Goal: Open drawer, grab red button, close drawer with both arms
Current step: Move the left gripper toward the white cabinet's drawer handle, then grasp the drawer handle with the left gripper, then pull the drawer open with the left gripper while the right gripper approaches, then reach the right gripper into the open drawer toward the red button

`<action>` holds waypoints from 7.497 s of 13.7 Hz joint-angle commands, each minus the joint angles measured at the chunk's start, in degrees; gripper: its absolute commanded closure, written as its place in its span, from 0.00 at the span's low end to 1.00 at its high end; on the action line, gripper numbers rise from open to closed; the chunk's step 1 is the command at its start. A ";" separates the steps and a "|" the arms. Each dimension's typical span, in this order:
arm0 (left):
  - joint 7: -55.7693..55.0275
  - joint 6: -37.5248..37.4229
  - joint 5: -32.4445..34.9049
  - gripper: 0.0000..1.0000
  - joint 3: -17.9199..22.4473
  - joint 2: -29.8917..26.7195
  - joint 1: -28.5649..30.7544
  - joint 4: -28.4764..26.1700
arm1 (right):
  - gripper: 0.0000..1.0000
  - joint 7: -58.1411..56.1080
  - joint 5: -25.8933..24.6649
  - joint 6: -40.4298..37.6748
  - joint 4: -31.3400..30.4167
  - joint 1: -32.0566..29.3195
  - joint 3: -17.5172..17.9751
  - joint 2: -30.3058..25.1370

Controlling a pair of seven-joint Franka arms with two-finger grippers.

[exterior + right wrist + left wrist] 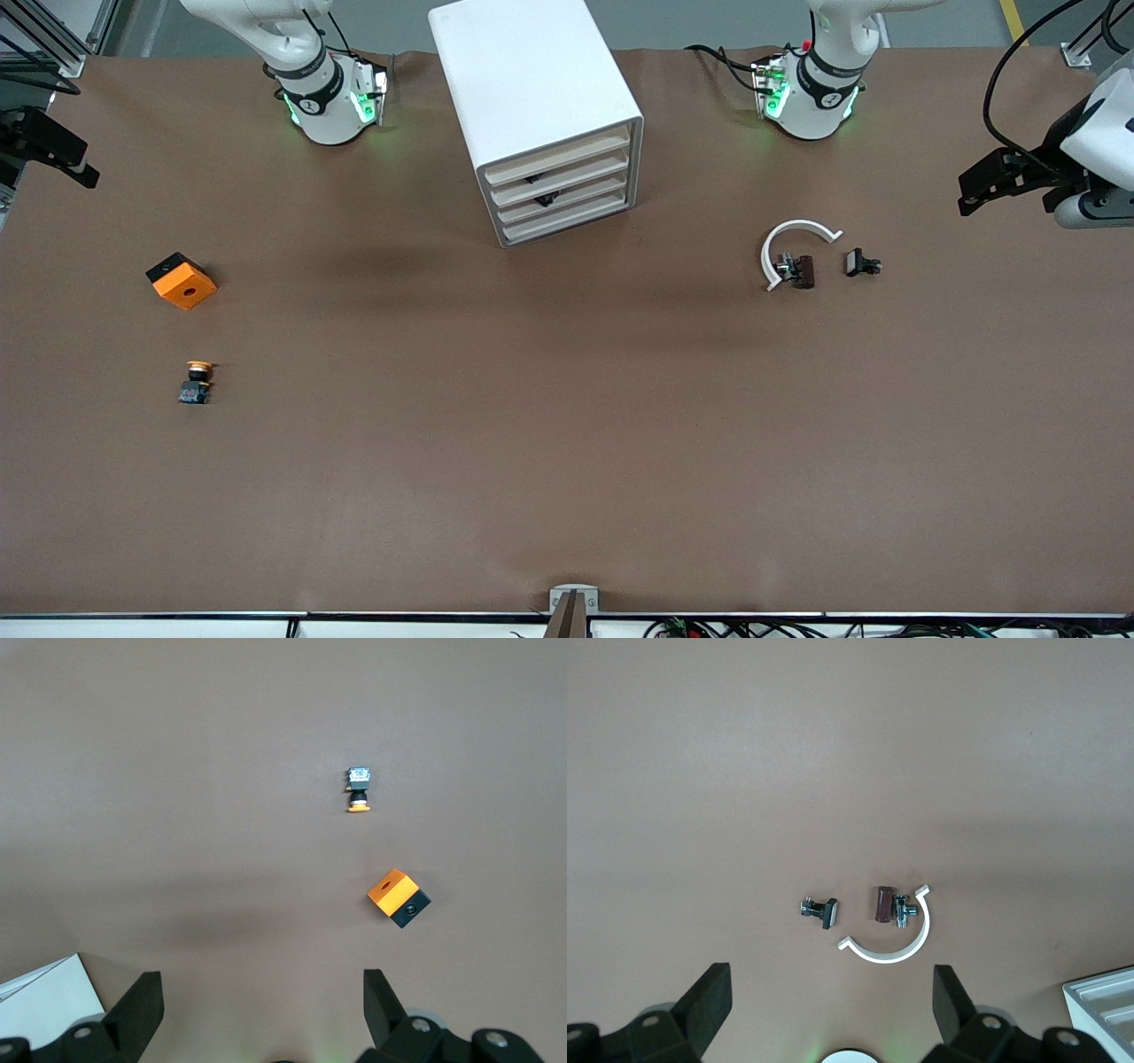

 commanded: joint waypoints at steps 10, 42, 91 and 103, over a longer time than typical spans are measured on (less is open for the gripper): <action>-2.99 -1.26 -4.85 0.00 0.07 9.41 0.49 5.94 | 0.00 -0.46 0.15 0.55 -1.44 -0.83 0.42 -1.49; -112.33 -9.61 -50.38 0.00 -0.81 49.32 -25.61 5.06 | 0.00 -0.28 0.15 -0.33 -0.47 -0.92 0.42 -1.05; -122.37 -3.55 -60.58 0.79 2.62 58.21 -24.48 16.22 | 0.00 69.03 5.43 11.44 -0.91 31.67 0.51 15.82; -111.83 -4.51 -57.43 0.00 5.34 53.47 -17.36 21.40 | 0.00 85.40 5.43 24.71 -1.26 46.71 0.51 26.01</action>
